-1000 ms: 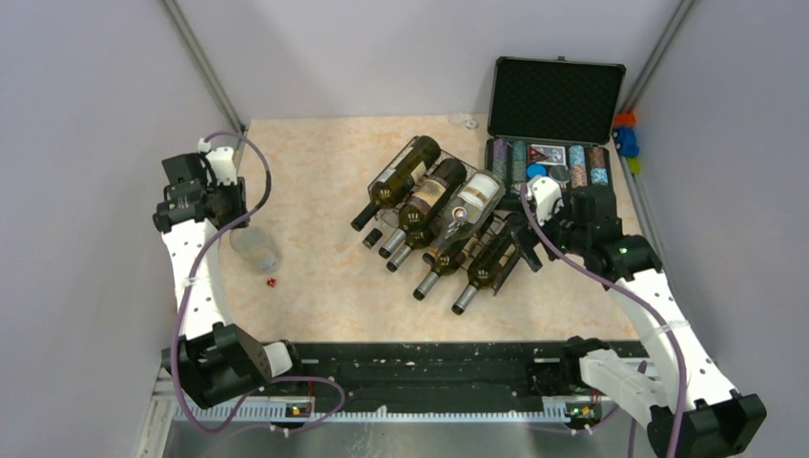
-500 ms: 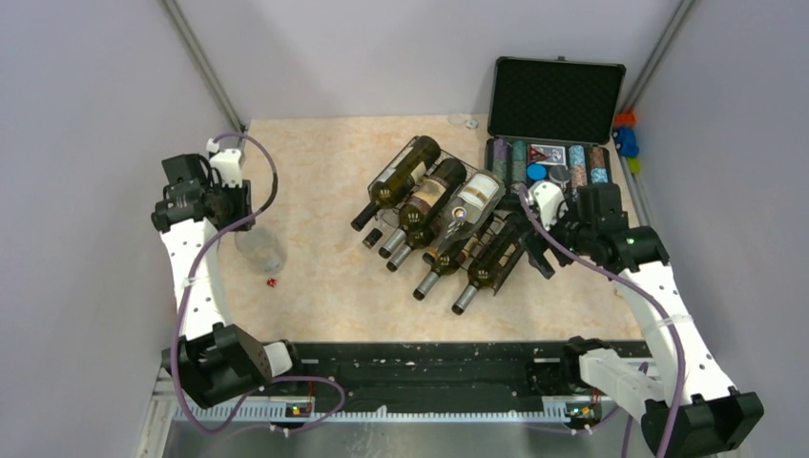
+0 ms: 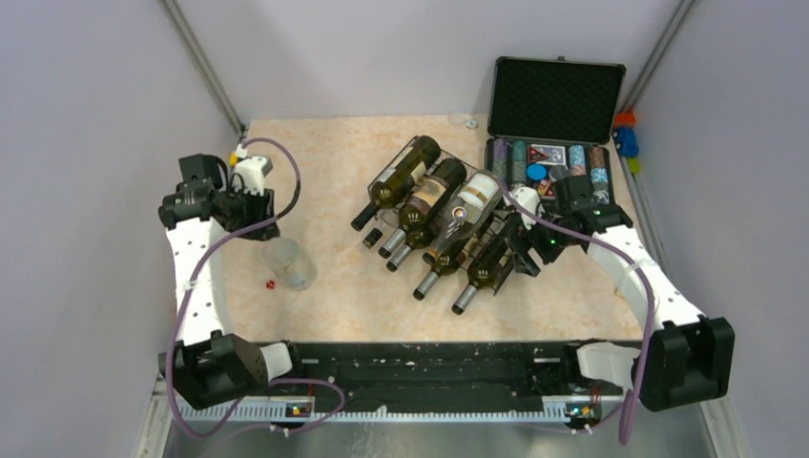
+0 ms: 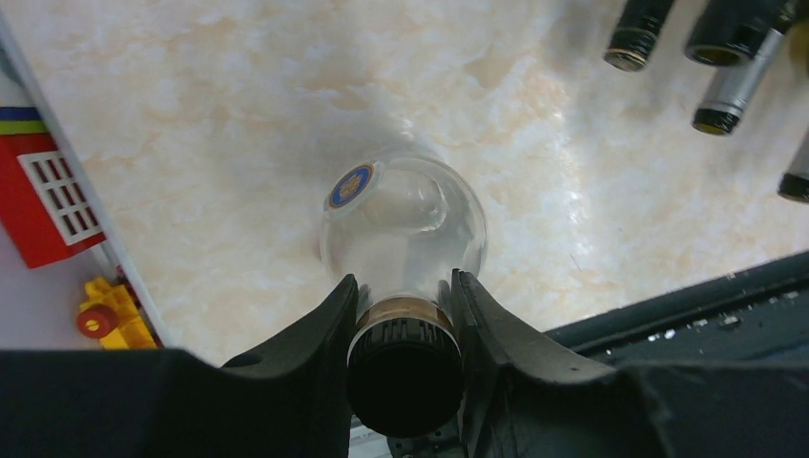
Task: Put the wine bottle on the wine rack
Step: Move the wine rack to the center of the board.
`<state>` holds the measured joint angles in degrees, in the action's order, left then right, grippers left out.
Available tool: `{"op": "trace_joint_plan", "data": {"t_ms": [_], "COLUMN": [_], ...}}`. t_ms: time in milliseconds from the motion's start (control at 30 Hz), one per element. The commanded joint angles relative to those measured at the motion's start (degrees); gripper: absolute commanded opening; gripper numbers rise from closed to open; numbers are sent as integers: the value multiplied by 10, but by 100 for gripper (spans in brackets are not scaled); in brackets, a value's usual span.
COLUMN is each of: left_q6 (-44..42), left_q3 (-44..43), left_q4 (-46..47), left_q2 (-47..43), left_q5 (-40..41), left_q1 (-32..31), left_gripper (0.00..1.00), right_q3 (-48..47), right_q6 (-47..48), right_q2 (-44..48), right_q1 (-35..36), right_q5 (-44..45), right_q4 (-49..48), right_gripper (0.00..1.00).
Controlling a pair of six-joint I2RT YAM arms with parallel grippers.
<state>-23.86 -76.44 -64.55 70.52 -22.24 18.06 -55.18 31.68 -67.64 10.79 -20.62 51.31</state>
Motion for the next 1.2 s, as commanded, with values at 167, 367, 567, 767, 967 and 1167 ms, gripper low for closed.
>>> {"op": "trace_joint_plan", "data": {"t_ms": [167,367,567,767,967,1167], "left_q6": [-2,-12,-14,-39,-44,-32], "left_q3": [-22,-9,-6,-7,10,10], "left_q4": [-29,-31,-37,-65,-57,-31], "left_q2": [-61,-68,-78,-94,-104,-109], "left_q5": [-56,-74,-78,-98,-106,-115], "left_q1": [-124,-177,-214,-230,-259,-308], "left_gripper": [0,0,0,0,0,0], "right_q3": [-48,-77,-117,-153,-181,-199], "right_q6": [0,-16,-32,-57,-63,-29], "right_q2": [-52,-94,-141,-174,-193,-147], "right_q1": [36,90,126,141,143,143], "right_q5": [-48,-42,-36,-33,-36,-62], "right_q4": [-77,-107,-121,-157,-159,-92], "right_gripper": [79,79,79,79,82,89]}}
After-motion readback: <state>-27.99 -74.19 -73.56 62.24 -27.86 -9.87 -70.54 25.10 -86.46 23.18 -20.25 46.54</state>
